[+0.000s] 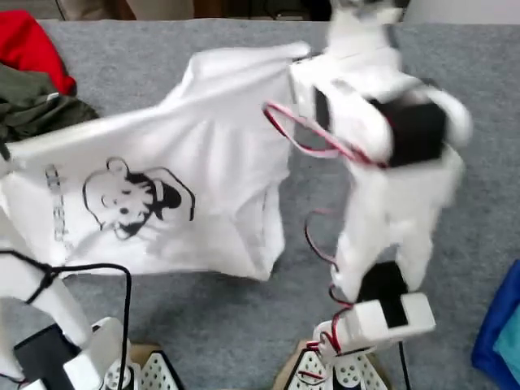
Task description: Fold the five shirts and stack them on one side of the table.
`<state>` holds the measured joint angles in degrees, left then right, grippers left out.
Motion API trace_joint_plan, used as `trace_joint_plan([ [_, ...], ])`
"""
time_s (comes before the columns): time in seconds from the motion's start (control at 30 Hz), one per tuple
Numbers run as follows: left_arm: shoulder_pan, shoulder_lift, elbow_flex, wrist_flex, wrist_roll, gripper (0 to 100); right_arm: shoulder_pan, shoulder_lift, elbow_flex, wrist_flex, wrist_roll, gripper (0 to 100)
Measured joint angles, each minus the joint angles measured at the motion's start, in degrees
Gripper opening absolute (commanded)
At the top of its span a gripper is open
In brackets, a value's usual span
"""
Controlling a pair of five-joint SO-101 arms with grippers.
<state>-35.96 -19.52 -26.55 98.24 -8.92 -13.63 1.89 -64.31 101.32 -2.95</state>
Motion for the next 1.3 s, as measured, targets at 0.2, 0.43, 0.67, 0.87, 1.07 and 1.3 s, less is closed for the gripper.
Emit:
trace_joint_plan([
  [0.2,-0.1,-0.8,-10.6,0.1,0.0,2,3.8,-5.9,-11.7,0.0,3.8,0.5],
  [0.43,0.0,-1.1,-19.5,0.4,0.0,2,8.8,-12.9,-14.7,-1.4,6.9,0.5],
  [0.67,0.0,-7.6,-17.8,0.4,0.0,2,7.0,-15.9,-6.2,0.1,4.8,0.5],
  [0.87,0.0,-11.8,-8.4,0.4,0.0,2,-5.5,-15.7,14.7,0.2,-1.1,0.8],
  [1.07,4.5,-13.2,-7.2,-1.6,0.4,2,-8.6,-15.7,27.6,0.2,-2.4,0.8],
  [1.3,24.4,-13.9,-8.4,-12.0,6.6,2,4.7,-15.7,34.1,0.2,-2.4,0.8],
])
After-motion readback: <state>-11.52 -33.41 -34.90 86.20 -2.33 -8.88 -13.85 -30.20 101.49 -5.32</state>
